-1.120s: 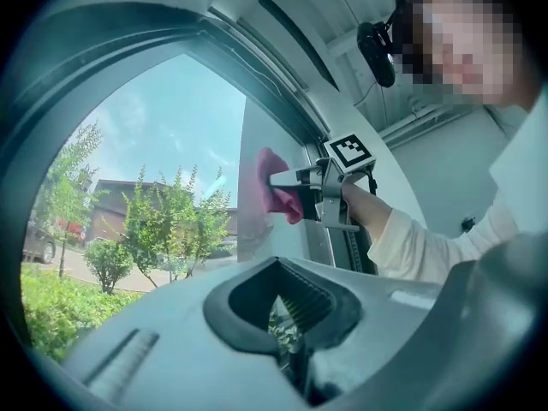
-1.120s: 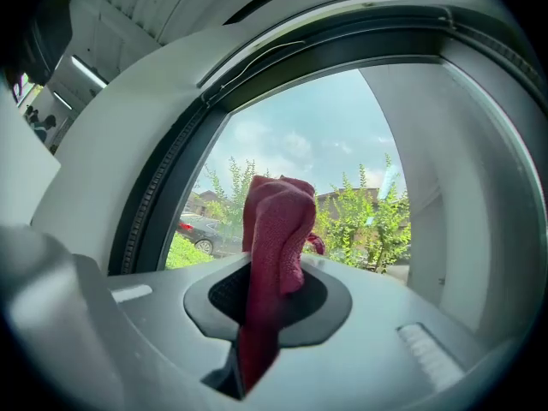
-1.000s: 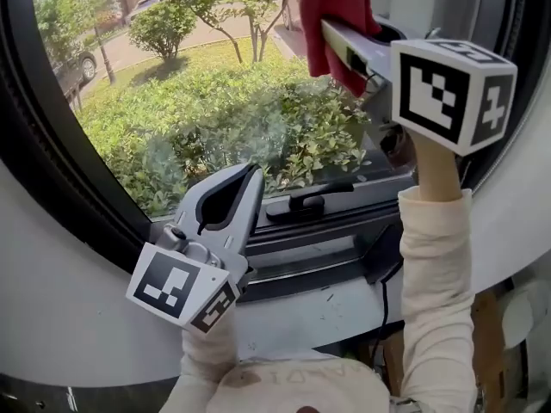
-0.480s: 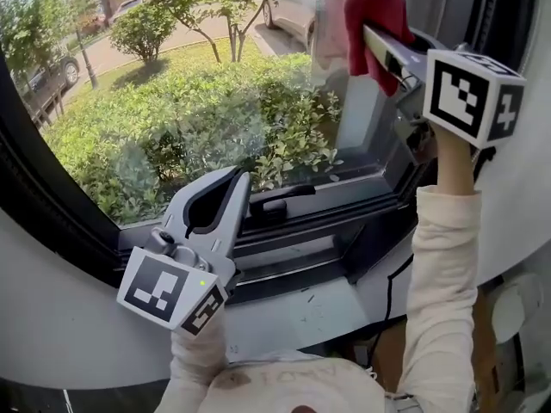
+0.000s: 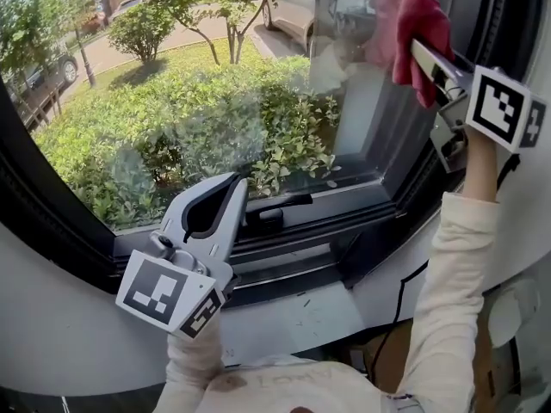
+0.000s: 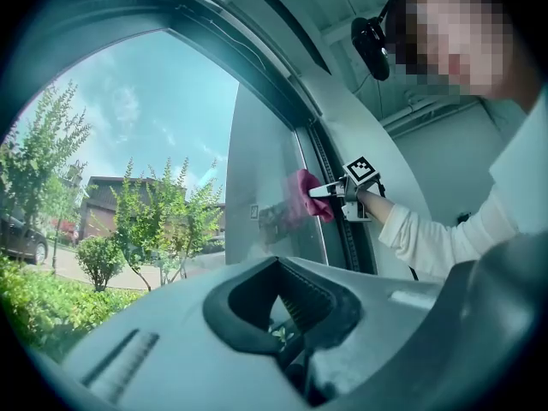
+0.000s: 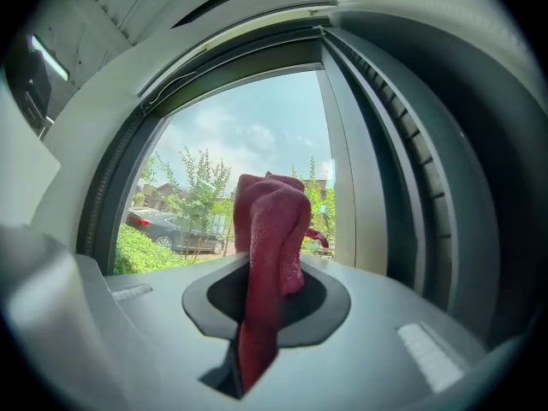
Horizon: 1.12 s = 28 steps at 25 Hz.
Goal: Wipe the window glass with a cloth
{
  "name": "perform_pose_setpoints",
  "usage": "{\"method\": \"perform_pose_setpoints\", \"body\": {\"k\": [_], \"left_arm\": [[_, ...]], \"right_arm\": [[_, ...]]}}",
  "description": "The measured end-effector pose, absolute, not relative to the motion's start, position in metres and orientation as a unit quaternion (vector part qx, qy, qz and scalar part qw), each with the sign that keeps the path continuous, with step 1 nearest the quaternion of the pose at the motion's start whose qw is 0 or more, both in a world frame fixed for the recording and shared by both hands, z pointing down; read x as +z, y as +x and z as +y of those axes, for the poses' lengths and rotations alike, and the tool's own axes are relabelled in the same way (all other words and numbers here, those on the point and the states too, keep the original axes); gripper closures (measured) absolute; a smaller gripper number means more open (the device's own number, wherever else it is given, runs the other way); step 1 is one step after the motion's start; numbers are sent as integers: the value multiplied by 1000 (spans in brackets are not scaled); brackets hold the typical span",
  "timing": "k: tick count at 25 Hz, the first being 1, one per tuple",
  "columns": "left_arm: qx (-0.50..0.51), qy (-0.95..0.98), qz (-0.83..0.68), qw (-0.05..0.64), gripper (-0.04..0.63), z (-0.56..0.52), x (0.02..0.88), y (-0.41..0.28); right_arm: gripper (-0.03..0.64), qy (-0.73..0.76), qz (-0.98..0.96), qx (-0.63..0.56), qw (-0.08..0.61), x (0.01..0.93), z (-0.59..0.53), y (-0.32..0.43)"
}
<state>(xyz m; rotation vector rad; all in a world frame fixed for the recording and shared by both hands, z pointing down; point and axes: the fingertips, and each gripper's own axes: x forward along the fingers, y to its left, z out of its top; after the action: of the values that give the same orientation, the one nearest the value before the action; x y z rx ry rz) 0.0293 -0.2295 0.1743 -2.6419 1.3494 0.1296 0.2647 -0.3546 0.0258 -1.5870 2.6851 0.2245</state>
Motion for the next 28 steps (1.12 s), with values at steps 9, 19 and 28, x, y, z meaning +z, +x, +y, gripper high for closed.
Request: {"method": "perform_pose_setpoints", "body": {"k": [9,19,28], "left_arm": [[49,-886,452,89,594,-224,167,23],[56,-880,461,100,594,-215,166,2],[65,-878,463,106,593,-205,164,-22]], "right_arm": [[543,-543,835,84,32,34,-353,272],[543,-537,840,62,37,85,-350,259],[545,-518,852,67,32,89,-328,169]]}}
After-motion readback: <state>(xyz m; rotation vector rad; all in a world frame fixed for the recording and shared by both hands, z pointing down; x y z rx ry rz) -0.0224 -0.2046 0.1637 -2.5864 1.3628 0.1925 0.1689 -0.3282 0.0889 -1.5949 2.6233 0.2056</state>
